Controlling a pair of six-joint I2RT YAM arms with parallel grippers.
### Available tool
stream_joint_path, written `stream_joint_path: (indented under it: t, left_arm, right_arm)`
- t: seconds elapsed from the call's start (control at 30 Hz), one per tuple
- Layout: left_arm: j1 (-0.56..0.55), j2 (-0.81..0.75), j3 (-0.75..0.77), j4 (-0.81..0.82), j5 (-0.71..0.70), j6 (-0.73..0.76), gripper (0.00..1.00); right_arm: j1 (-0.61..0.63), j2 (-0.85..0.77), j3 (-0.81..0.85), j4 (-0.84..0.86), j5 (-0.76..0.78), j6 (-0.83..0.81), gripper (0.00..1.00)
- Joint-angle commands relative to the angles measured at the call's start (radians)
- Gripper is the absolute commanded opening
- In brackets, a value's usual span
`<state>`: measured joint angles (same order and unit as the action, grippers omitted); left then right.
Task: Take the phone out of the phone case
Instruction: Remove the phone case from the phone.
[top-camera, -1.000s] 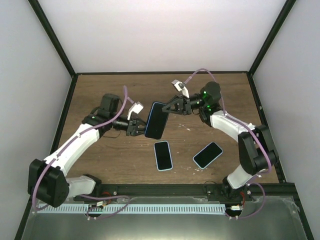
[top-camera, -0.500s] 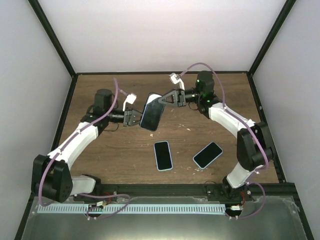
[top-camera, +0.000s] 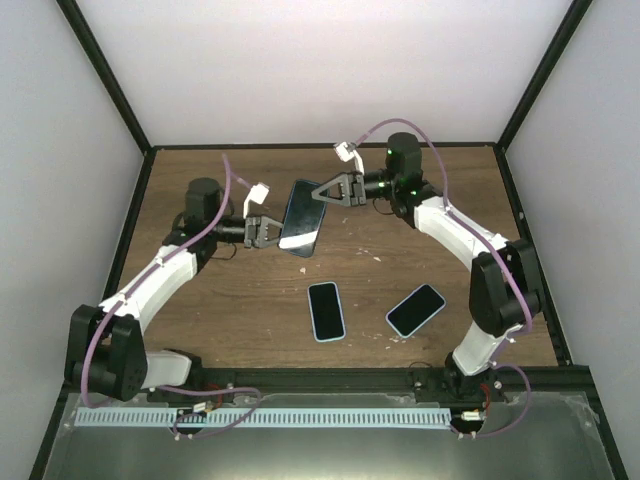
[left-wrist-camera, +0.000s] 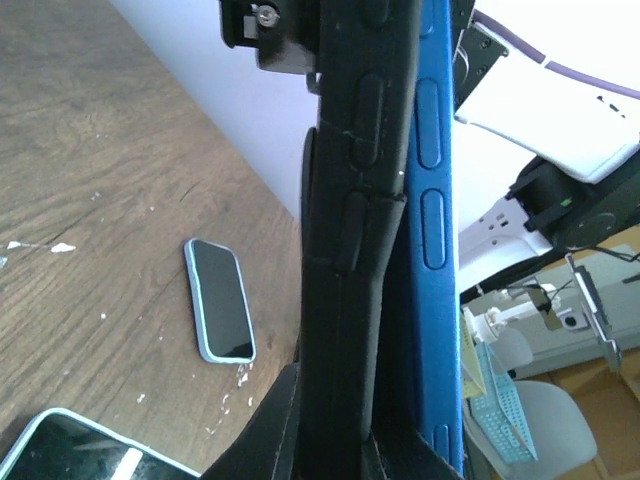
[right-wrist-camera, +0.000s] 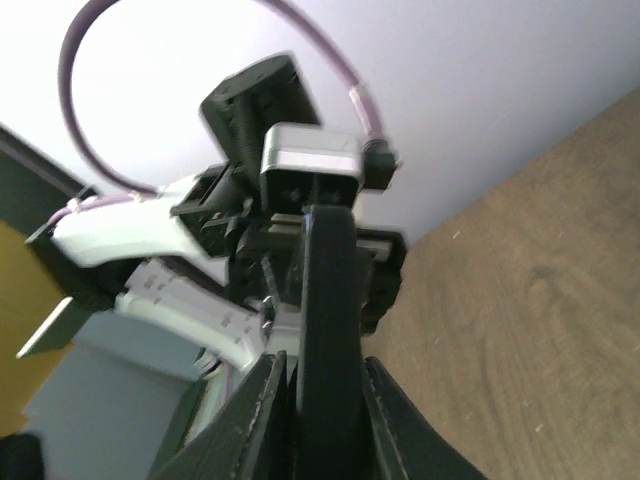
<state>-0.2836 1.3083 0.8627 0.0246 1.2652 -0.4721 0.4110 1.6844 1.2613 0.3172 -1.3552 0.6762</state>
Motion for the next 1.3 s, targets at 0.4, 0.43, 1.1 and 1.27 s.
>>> stream_joint_path:
  t: [0.4, 0.43, 1.1, 1.27]
  left_arm:
    - [0.118, 0.029, -0.054, 0.305, 0.020, -0.363, 0.00]
    - [0.128, 0.034, -0.053, 0.308, 0.017, -0.375, 0.00]
    - [0.146, 0.094, 0.041, -0.071, -0.239, -0.464, 0.00]
    - [0.150, 0.118, 0.040, -0.052, -0.215, -0.504, 0.00]
  right_arm:
    - [-0.031, -0.063, 0.182, -0.412, 0.419, -0.475, 0.74]
    - [-0.031, -0.071, 0.186, -0.422, 0.448, -0.494, 0.74]
    - [0.321, -0.073, 0.239, -0.549, 1.082, -0.964, 0.68]
    - [0.404, -0.048, 0.222, -0.536, 1.182, -1.032, 0.66]
